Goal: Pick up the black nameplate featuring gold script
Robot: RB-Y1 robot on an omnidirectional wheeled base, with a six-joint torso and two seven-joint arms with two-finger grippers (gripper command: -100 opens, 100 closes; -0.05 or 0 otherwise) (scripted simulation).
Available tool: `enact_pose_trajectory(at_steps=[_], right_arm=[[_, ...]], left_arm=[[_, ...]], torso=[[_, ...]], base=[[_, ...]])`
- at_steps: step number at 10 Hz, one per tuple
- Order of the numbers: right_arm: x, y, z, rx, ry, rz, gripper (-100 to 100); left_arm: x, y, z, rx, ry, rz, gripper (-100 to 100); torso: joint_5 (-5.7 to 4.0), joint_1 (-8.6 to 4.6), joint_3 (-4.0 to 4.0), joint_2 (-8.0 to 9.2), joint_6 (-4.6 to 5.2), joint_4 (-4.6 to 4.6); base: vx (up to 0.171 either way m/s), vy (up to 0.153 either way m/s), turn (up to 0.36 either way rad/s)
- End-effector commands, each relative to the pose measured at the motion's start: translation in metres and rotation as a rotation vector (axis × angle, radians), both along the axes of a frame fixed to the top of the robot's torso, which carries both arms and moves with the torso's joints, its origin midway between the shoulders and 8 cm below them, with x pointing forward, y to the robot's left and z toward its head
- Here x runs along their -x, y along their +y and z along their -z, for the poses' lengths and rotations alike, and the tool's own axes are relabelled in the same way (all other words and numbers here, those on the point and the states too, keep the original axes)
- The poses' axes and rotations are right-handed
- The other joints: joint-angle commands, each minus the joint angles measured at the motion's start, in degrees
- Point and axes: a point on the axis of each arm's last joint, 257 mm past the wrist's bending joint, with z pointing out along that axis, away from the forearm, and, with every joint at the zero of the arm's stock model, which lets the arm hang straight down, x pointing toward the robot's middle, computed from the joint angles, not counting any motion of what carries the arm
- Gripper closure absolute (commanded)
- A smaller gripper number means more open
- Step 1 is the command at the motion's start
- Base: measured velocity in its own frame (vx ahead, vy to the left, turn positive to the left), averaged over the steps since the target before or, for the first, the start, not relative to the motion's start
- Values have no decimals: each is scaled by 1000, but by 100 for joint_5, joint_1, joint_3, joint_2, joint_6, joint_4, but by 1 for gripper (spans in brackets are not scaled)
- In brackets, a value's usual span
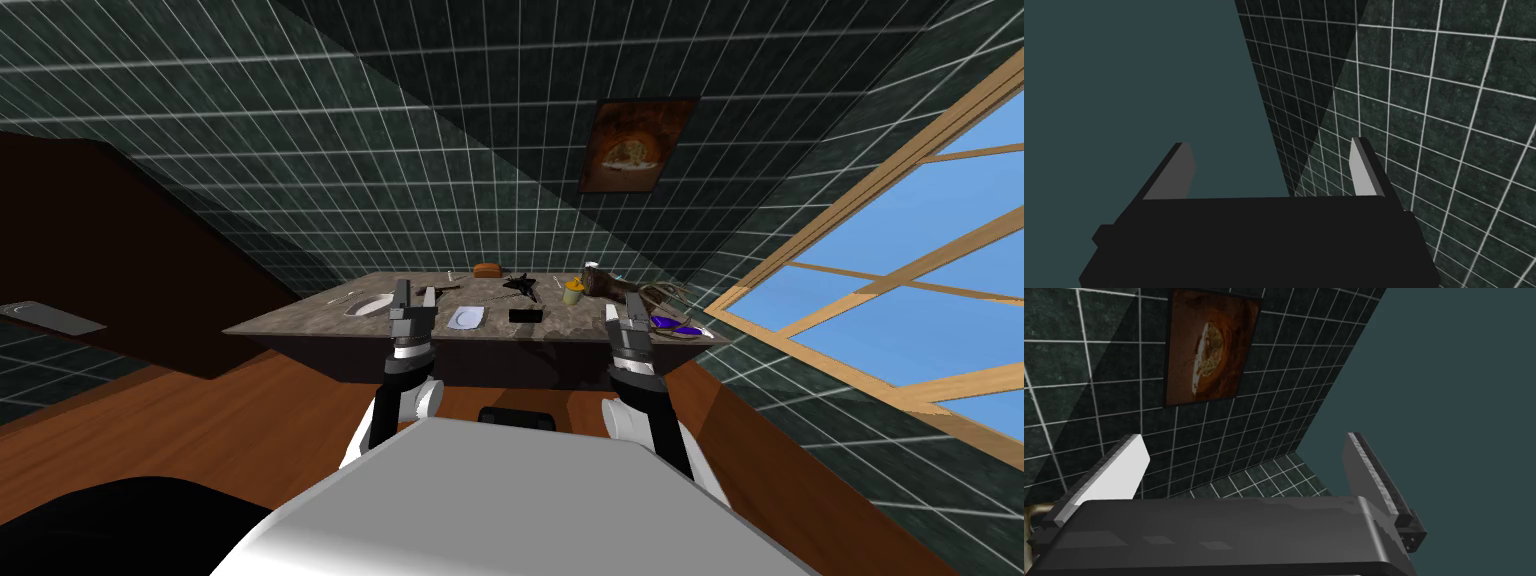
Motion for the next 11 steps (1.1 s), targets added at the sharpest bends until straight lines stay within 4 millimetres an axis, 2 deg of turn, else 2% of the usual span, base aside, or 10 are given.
enact_pose_trajectory(at_steps=[1, 5, 8, 11], right_arm=[[0, 6, 1, 29, 1, -20, -100], [3, 34, 11, 137, 8, -106, -100], [7, 59, 30, 236, 26, -187, -100], [10, 70, 41, 298, 42, -230, -100]], left_arm=[[0, 0, 0, 0, 0, 0, 0], [0, 0, 0, 0, 0, 0, 0], [0, 0, 0, 0, 0, 0, 0], [0, 0, 0, 0, 0, 0, 0]], torso=[[0, 0, 0, 0, 0, 0], [-2, -8, 41, 72, 0, 16], [-1, -3, 53, 91, 0, 20], [0, 3, 39, 66, 1, 15]], base=[[-43, -4, 22], [-168, -17, 43], [-228, 1, 94], [-139, 18, 48]])
